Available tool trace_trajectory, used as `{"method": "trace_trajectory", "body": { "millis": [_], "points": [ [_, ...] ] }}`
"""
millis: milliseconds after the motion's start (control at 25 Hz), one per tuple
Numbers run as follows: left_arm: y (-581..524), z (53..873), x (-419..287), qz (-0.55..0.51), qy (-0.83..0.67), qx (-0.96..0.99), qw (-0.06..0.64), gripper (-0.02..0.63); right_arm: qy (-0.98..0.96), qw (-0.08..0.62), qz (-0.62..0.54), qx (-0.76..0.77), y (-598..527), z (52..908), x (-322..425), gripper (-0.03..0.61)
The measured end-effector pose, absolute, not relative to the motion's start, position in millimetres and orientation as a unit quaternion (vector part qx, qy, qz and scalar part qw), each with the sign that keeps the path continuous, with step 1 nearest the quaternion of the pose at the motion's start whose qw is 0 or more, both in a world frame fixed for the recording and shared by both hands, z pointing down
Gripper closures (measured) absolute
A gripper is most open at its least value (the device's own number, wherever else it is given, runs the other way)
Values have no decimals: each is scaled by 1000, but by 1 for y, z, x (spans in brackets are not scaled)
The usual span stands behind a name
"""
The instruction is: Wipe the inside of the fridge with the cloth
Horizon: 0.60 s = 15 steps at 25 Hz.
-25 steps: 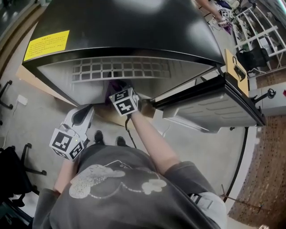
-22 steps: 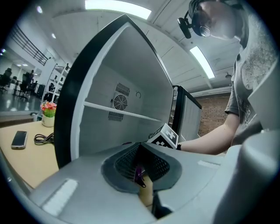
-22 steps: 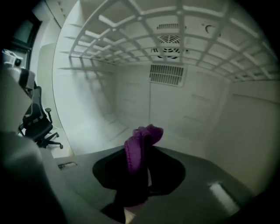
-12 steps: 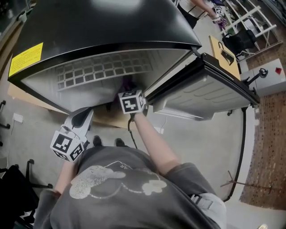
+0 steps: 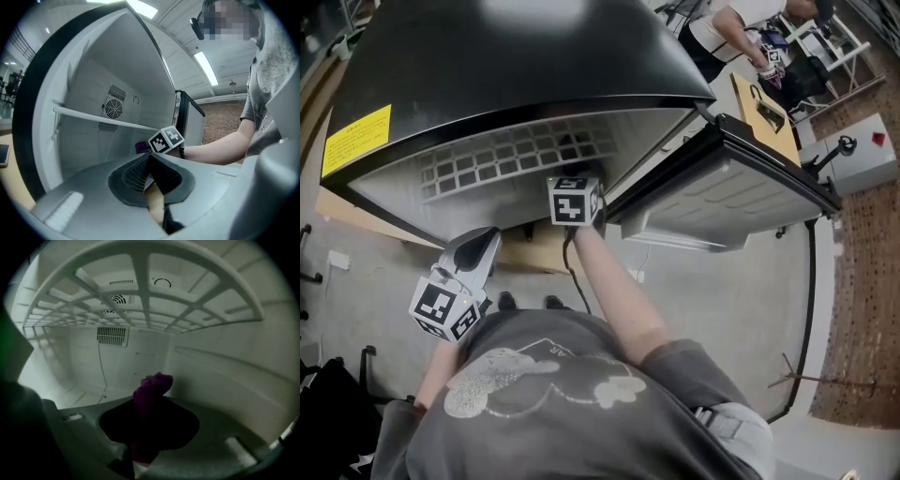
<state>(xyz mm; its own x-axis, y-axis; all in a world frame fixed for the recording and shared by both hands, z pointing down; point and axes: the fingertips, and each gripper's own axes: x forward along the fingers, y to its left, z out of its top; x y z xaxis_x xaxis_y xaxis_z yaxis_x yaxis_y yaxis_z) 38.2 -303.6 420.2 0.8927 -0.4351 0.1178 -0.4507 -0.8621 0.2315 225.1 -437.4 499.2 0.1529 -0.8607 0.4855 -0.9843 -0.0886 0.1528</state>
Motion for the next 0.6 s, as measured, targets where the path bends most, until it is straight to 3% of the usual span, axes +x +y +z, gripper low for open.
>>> {"method": "trace_trajectory", "body": {
  "millis": [600],
  "points": [
    [-300, 424, 22, 51, -181, 974, 126, 597, -544, 146, 165, 810, -348, 489, 249, 492]
  ]
}}
